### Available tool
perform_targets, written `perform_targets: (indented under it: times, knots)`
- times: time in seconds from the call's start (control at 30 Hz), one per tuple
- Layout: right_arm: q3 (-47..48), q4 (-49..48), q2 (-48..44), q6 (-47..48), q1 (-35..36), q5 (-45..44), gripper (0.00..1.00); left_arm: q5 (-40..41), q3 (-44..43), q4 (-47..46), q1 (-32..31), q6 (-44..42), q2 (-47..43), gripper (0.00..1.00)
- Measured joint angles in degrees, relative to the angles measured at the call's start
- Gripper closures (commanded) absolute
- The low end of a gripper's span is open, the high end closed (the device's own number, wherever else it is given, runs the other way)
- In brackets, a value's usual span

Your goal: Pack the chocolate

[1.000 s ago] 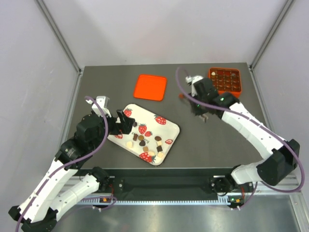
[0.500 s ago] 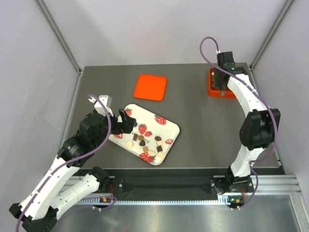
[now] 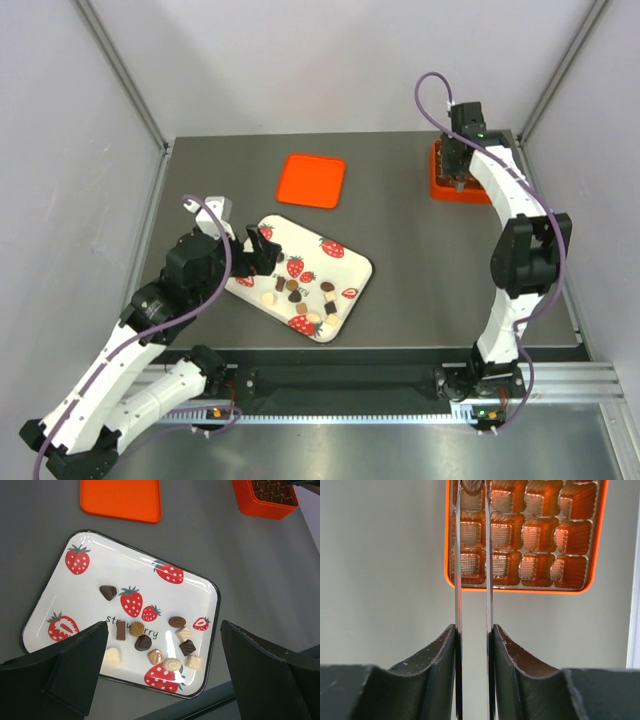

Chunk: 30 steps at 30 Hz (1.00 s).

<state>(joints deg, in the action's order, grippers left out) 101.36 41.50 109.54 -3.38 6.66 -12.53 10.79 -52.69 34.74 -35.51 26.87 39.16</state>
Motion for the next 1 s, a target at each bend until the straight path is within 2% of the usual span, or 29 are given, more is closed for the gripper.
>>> perform_targets:
  times: [0.37, 0.6, 1.0]
  knots:
    - [0.0, 0.0, 1.7, 0.0, 0.0, 0.3, 0.66, 0.0, 0.6, 0.0, 0.0, 0.0, 0.7, 0.01]
    - [0.0, 0.0, 2.3, 0.4, 0.0, -0.1, 0.57, 0.2, 0.7, 0.0, 0.0, 0.0, 0.7, 0.01]
    - [0.7, 0.7, 1.0, 0.4, 0.8, -0.6, 0.57, 0.4, 0.7, 0.2, 0.0, 0.0, -0.5, 0.01]
